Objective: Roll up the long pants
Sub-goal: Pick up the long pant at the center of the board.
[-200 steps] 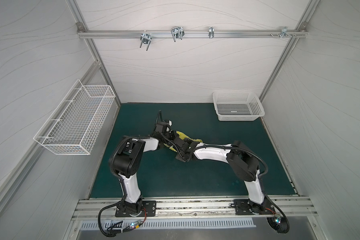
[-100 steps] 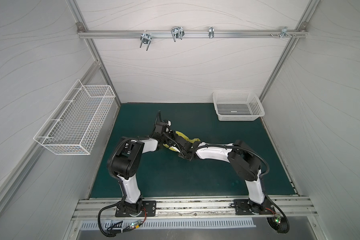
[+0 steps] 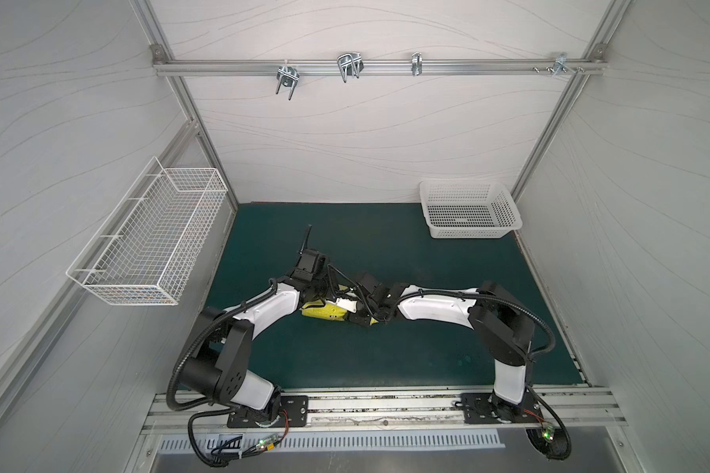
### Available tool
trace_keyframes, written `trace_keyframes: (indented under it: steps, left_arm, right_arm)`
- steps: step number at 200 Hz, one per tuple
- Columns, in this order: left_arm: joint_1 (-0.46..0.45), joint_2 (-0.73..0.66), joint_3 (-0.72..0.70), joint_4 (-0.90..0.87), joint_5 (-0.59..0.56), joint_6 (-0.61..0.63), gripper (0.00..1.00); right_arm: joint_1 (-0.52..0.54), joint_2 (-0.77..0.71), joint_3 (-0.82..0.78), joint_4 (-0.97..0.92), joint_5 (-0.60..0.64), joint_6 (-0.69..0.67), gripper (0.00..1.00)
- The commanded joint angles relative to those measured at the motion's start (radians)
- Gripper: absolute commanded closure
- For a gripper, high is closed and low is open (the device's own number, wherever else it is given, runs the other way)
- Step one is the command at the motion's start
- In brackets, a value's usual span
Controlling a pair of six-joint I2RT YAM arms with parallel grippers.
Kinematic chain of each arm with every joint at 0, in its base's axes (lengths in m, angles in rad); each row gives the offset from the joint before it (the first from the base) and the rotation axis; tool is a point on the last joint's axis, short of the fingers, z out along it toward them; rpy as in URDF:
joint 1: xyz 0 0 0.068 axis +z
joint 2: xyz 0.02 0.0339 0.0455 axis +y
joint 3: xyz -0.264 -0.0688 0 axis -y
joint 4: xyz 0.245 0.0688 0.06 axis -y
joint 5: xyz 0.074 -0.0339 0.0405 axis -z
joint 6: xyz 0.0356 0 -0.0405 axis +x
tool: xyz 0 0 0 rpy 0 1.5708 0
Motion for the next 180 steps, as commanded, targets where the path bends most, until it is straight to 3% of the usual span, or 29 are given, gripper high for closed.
trace_keyframes:
  steps: [1,25,65,110,180]
  left_arm:
    - [-0.037,-0.207,-0.043,-0.316,0.204,-0.048,1.0]
    - [-0.018,-0.308,-0.059,-0.31,0.191,-0.078,0.8]
    - [0.042,-0.348,-0.058,-0.265,0.261,-0.095,0.8]
    - [0.048,-0.37,0.026,-0.326,0.295,-0.072,0.84]
    - [0.05,-0.483,0.036,-0.387,0.253,-0.065,0.87]
  right_arm:
    - [-0.145,0.15,-0.049,-0.196,0.29,0.257,1.0]
    - [-0.133,0.179,-0.023,-0.218,0.312,0.26,1.0]
    - [-0.111,0.233,-0.008,-0.216,0.309,0.273,1.0]
    - [-0.103,0.227,-0.018,-0.21,0.322,0.282,1.0]
    - [-0.135,0.033,0.067,-0.332,0.378,0.304,1.0]
